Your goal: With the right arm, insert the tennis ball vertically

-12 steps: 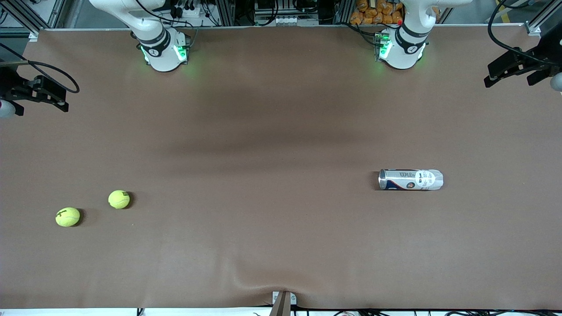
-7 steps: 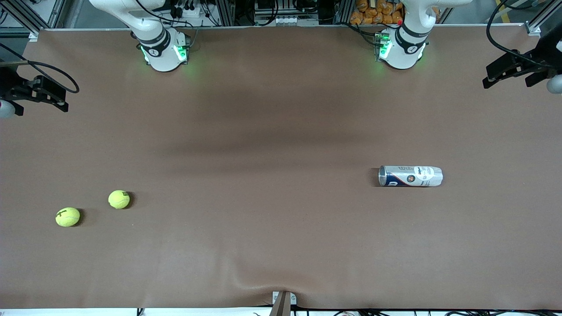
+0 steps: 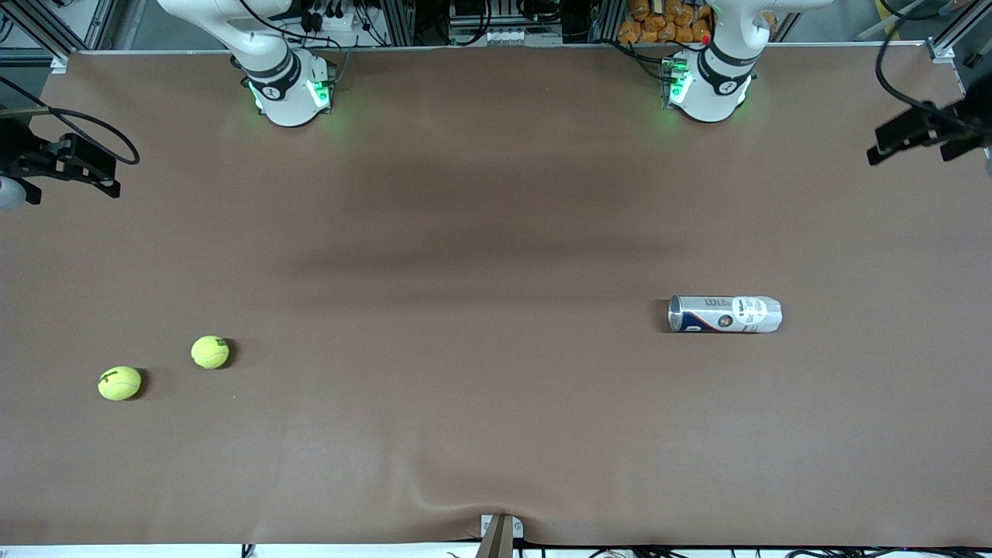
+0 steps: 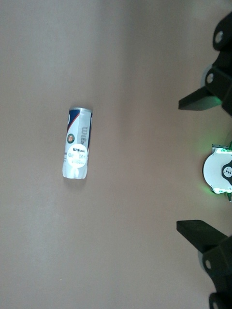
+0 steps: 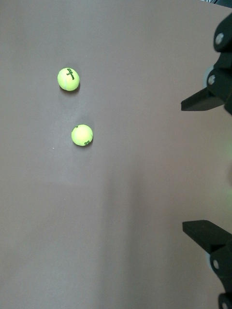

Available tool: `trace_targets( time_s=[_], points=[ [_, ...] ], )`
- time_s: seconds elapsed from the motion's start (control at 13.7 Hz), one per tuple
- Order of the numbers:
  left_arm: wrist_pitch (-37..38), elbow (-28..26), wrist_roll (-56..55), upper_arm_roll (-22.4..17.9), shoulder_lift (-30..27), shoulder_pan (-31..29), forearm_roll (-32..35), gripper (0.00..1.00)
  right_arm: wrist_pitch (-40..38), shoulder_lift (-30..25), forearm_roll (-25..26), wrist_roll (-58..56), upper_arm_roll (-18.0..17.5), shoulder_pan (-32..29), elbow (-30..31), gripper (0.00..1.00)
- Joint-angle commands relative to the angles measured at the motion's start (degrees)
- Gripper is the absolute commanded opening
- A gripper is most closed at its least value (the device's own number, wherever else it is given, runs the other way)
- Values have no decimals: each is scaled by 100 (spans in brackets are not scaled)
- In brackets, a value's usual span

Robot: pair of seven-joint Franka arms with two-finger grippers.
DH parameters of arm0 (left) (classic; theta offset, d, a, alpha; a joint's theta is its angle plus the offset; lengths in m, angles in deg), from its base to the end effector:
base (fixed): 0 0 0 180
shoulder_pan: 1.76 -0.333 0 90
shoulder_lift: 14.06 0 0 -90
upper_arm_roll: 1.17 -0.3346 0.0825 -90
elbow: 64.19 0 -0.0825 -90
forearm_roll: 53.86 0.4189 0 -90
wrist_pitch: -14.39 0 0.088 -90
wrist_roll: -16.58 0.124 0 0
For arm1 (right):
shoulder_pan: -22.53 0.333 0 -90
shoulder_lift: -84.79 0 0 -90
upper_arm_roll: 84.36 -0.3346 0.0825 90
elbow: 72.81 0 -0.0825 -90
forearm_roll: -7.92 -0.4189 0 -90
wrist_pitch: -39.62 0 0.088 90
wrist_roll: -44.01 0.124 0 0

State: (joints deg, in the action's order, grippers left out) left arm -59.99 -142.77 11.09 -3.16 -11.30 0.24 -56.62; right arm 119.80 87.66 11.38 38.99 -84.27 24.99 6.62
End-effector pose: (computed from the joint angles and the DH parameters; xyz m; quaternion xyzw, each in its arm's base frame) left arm 0.5725 -0.0076 0.6743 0.9970 0.0427 -0.0617 0.0198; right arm 0.5864 0.0160 0.6740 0.9976 0.0598 -0.0192 0.0294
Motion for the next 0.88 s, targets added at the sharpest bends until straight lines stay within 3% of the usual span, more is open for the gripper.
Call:
trace_targets(
  time_s=[0.0, 0.22, 0.8],
  points=[
    [-41, 88, 66, 5, 24, -86, -145, 100, -19, -76, 84, -52, 0, 0, 72, 100],
    [-24, 71, 57, -39, -240, -86, -136, 100, -19, -76, 84, -52, 0, 9, 72, 100],
    [-32, 45, 92, -48, -127, -218, -145, 100, -107, -85, 84, -52, 9, -26, 98, 100]
  ],
)
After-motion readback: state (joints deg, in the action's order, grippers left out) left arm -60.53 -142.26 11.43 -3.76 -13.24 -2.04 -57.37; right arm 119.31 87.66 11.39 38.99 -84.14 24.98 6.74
